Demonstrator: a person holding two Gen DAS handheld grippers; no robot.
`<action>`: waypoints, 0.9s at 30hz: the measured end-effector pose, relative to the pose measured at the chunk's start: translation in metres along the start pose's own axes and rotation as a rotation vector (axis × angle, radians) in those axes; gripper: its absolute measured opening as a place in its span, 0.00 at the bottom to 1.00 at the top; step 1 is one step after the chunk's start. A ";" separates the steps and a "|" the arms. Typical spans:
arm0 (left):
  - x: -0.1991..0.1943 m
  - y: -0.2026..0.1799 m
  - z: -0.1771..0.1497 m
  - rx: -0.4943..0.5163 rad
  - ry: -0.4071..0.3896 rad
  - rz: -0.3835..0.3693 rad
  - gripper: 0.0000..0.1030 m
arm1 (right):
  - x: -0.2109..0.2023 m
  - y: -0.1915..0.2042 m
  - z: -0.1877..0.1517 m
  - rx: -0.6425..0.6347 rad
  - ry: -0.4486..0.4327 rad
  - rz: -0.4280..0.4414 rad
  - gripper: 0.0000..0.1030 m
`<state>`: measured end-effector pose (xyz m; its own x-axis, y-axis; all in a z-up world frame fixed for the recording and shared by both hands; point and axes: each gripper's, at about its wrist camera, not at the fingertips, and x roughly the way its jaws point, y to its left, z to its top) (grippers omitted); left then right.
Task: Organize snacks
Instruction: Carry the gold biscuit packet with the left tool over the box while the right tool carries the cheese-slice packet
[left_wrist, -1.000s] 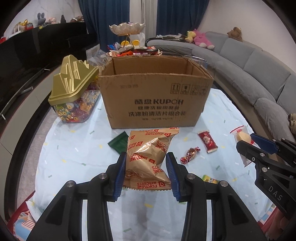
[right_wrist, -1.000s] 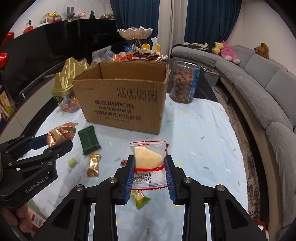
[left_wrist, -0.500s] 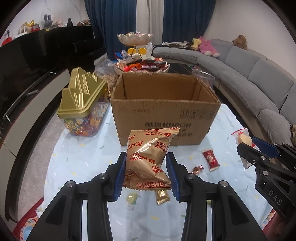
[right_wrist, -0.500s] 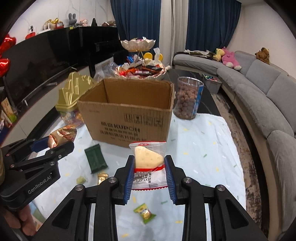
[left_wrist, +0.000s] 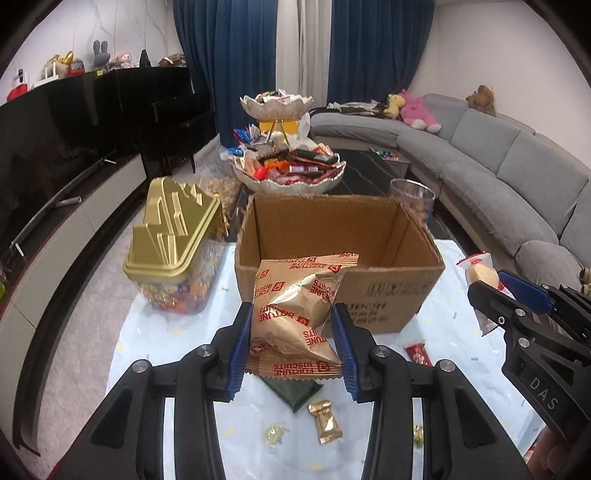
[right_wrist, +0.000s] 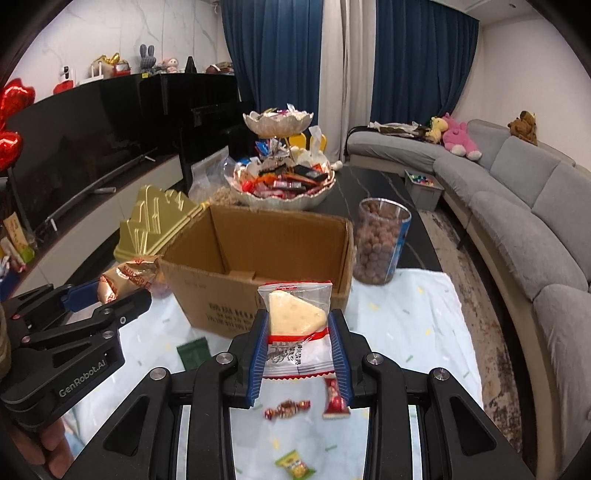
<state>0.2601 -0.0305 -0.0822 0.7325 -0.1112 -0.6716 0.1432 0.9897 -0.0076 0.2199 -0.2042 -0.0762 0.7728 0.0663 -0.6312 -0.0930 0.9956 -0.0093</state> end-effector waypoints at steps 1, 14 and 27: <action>0.001 0.001 0.003 -0.001 -0.002 0.001 0.41 | 0.001 0.000 0.004 0.001 -0.004 0.000 0.32; 0.012 0.006 0.030 0.006 -0.027 0.009 0.41 | 0.014 0.004 0.034 -0.003 -0.038 -0.001 0.32; 0.025 0.007 0.057 0.003 -0.042 0.002 0.41 | 0.029 0.003 0.062 0.009 -0.050 0.004 0.32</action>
<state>0.3175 -0.0312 -0.0568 0.7599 -0.1129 -0.6401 0.1436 0.9896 -0.0041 0.2810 -0.1956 -0.0462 0.8031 0.0732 -0.5914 -0.0906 0.9959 0.0002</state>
